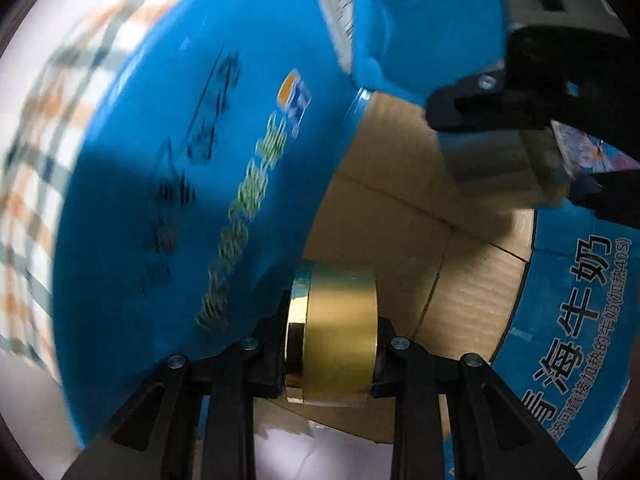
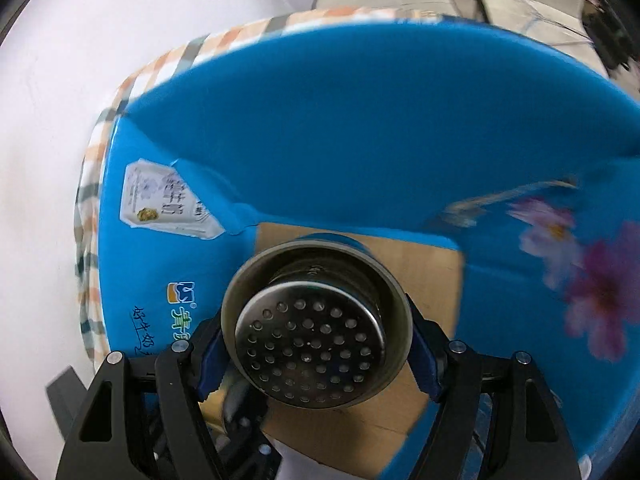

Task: Organize rigid objects
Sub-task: 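Carry the gold tape roll and metal strainer cup into the blue box with both tools, then open both tools to release the tape roll and strainer cup, then withdraw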

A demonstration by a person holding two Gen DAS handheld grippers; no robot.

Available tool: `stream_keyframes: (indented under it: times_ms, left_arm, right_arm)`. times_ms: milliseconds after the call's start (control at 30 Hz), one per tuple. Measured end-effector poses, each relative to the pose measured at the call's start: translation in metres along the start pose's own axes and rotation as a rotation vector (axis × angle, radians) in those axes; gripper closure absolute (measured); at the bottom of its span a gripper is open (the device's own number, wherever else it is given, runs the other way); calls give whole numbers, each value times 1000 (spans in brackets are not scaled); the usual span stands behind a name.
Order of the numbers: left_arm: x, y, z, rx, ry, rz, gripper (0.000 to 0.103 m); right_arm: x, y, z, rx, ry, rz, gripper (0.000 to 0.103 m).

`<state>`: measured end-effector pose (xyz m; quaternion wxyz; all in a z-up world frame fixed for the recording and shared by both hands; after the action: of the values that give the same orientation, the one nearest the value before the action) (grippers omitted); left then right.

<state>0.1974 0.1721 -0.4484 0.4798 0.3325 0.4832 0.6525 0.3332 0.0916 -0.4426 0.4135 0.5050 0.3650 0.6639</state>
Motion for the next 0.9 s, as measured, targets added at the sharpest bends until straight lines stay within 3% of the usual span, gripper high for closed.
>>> stream_keyframes:
  times_ms: [200,333,733,900]
  left_arm:
    - [7,2,-7,-3,30,-15,78]
    - [7,3,-7,-3,29,-18,78]
    - [9,5,9,19,57,-34,77]
    - [14,25,23,-22,55,-38,61]
  right_arm:
    - [25,-28,-3,44,138,49,26]
    - [29,-43,0,64,215,36,26]
    - [39,-45,1,90,231,37,21]
    - [44,-40,1,100,232,37,15]
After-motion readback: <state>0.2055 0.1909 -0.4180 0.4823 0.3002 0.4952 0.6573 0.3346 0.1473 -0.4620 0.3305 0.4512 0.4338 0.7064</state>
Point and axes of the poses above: each gripper's, at about its wrist camera, not at the fingertips, and y roughly against the way its jaws point, x to its left, z to its top, the point moved 8 cm from there along -y, roughly the way its jaws point, and after that the axes turned 15 degrees about -x, right-handed, at the moved point
